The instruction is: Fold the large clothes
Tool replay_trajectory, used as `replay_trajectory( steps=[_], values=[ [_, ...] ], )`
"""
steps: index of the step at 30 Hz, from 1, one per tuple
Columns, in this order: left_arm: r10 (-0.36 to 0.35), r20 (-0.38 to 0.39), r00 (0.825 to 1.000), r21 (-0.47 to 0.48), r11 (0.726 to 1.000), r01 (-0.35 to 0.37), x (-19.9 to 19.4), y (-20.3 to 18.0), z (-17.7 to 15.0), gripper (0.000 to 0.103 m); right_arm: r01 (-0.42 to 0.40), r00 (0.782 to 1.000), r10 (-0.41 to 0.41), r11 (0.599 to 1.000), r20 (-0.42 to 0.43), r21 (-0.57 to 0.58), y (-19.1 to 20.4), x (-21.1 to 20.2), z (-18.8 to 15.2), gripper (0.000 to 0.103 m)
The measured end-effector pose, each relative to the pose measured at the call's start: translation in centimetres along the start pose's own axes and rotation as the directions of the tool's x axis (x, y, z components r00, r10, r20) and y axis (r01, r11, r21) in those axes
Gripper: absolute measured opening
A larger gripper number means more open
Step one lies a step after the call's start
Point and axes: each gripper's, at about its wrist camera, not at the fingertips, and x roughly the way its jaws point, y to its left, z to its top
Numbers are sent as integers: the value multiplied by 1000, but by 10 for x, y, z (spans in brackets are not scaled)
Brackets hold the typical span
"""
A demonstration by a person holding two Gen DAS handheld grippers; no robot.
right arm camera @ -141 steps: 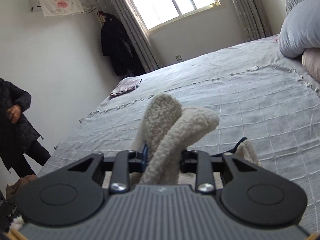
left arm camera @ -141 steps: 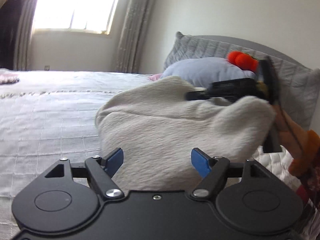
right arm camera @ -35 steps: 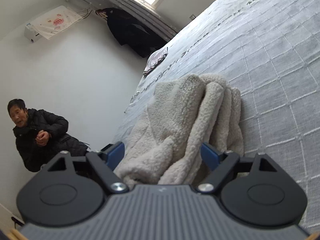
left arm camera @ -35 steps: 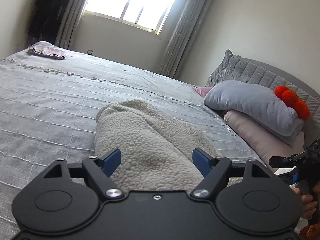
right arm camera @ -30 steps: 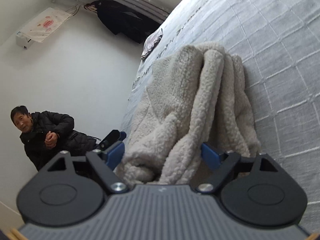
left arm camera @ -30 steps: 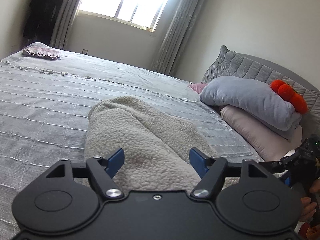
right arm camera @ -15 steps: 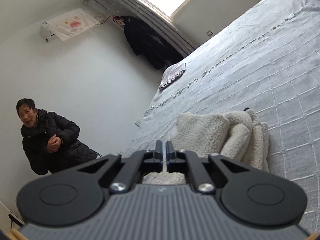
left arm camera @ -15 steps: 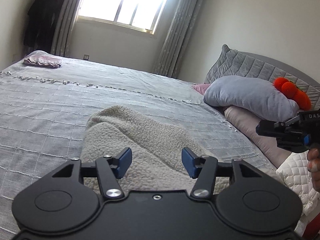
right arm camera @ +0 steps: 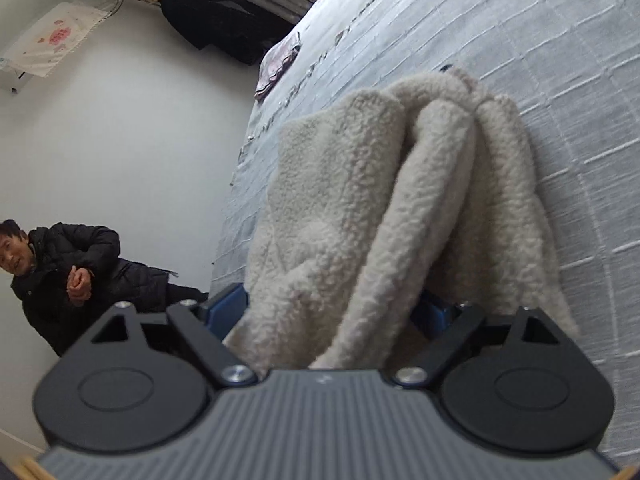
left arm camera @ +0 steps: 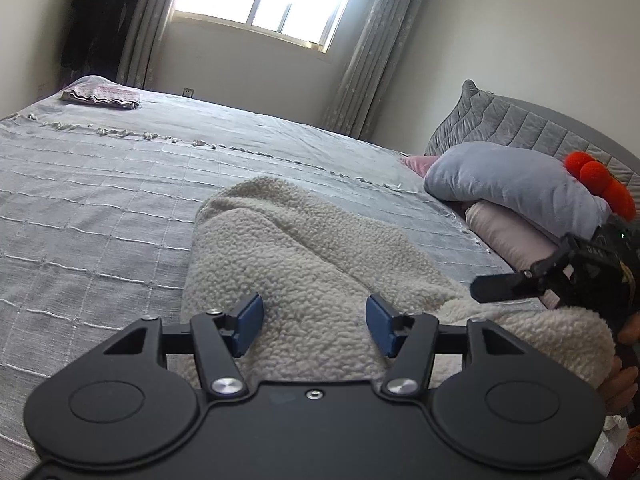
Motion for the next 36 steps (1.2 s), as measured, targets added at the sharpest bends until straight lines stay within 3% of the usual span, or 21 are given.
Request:
replay_trajectory(
  steps=[2,4,5,6,9,13,15,17,19,22,25,28,31,36],
  values=[
    [20,-1,1000,26,999,-20,1,-3,-2,57,36,999,-36,999,-9,-24,10,16,0,89],
    [34,-1,999,35,999,-33,1,-4,-1,57,108,994,-109,992,-5,-72,21,31,-2,74],
    [39,-3,999,33,999,-39,1,-4,0,57,138,990,-138,985,7,-101,25,35,-3,53],
    [39,-3,999,30,999,-38,0,-4,3,57,148,989,-146,979,23,-137,30,36,-4,43],
    [17,35,999,18,1000,-17,-9,-2,14,56,161,986,-146,952,78,-259,53,24,-3,35],
    [-49,63,997,13,999,48,-13,-9,29,54,95,988,-50,941,144,-324,71,-15,11,34],
    [-106,38,994,15,994,106,-5,-17,27,54,70,985,-15,943,170,-325,65,-33,24,34],
    [-144,-17,989,17,989,144,11,-27,18,54,88,985,-37,948,169,-306,48,-41,31,37],
    [-137,-66,988,48,989,140,26,-38,1,54,174,980,-141,950,138,-258,25,-37,33,45],
    [-115,-59,992,154,980,123,30,-58,-19,54,266,962,-247,942,115,-205,-5,-42,23,48],
    [-68,-62,996,257,963,82,28,-72,-19,54,337,938,-302,908,167,-250,-2,-56,12,59],
    [-64,-71,995,267,960,80,27,-67,-14,54,392,910,-327,878,253,-276,13,-74,11,66],
    [-77,-61,995,259,962,90,26,-66,-4,54,424,876,-318,866,362,-265,29,-86,14,70],
    [-51,17,999,230,972,46,35,-71,16,56,321,869,-194,921,454,-221,60,-56,9,70]
  ],
)
